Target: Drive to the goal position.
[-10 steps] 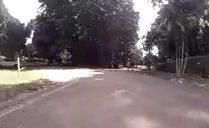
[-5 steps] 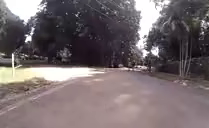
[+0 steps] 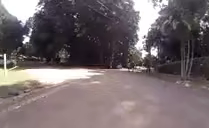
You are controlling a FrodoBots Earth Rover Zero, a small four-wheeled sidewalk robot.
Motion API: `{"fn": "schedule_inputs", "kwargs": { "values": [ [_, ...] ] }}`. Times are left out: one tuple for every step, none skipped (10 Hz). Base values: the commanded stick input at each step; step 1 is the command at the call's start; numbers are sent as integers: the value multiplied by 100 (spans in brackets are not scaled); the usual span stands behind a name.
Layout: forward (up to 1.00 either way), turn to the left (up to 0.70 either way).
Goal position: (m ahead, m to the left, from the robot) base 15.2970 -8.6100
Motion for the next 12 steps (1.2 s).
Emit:
{"fn": "schedule_inputs", "kwargs": {
  "values": [
    [70, 0],
    [70, 0],
    [70, 0],
    [70, 0],
    [70, 0],
    [70, 0],
    [70, 0],
    [70, 0],
    [70, 0],
    [70, 0],
    [70, 0],
    [70, 0]
  ]
}}
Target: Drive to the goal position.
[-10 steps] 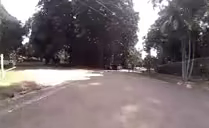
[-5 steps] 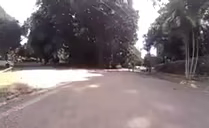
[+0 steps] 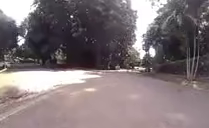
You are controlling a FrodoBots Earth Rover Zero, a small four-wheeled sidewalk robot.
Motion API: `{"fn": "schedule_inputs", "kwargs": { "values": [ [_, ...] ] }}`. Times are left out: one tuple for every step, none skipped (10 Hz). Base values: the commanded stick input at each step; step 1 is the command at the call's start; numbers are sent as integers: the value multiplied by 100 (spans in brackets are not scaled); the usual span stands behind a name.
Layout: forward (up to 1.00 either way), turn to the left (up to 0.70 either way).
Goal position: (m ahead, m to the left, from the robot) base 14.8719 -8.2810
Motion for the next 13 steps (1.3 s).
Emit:
{"fn": "schedule_inputs", "kwargs": {
  "values": [
    [70, 0],
    [70, 0],
    [70, 0],
    [70, 0],
    [70, 0],
    [70, 0],
    [70, 0],
    [70, 0],
    [70, 0],
    [70, 0],
    [70, 0],
    [70, 0],
    [70, 0]
  ]
}}
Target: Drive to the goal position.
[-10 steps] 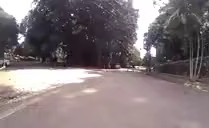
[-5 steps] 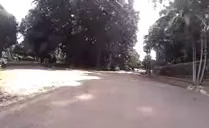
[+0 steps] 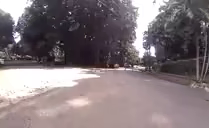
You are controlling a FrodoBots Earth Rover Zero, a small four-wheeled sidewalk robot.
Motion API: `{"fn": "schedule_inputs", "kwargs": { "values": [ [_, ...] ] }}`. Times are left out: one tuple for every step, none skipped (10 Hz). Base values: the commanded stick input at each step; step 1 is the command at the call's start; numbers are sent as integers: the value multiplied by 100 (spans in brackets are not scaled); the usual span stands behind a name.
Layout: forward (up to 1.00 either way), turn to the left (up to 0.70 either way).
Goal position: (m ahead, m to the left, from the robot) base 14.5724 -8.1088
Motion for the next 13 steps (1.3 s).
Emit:
{"fn": "schedule_inputs", "kwargs": {
  "values": [
    [70, 0],
    [70, 0],
    [70, 0],
    [70, 0],
    [70, 0],
    [70, 0],
    [70, 0],
    [70, 0],
    [70, 0],
    [70, 0],
    [70, 0],
    [70, 0],
    [70, 0]
  ]
}}
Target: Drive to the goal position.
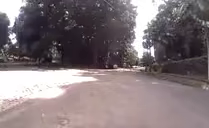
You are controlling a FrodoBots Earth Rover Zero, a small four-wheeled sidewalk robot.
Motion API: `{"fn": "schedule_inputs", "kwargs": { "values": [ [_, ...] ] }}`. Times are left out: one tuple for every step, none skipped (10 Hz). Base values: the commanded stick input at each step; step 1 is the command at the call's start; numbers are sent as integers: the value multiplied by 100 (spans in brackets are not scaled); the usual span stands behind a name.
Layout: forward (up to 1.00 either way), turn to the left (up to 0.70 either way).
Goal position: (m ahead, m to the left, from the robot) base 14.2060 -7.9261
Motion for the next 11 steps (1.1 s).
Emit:
{"fn": "schedule_inputs", "kwargs": {
  "values": [
    [70, 0],
    [70, 0],
    [70, 0],
    [70, 0],
    [70, 0],
    [70, 0],
    [70, 0],
    [70, 0],
    [70, 0],
    [70, 0],
    [70, 0]
  ]
}}
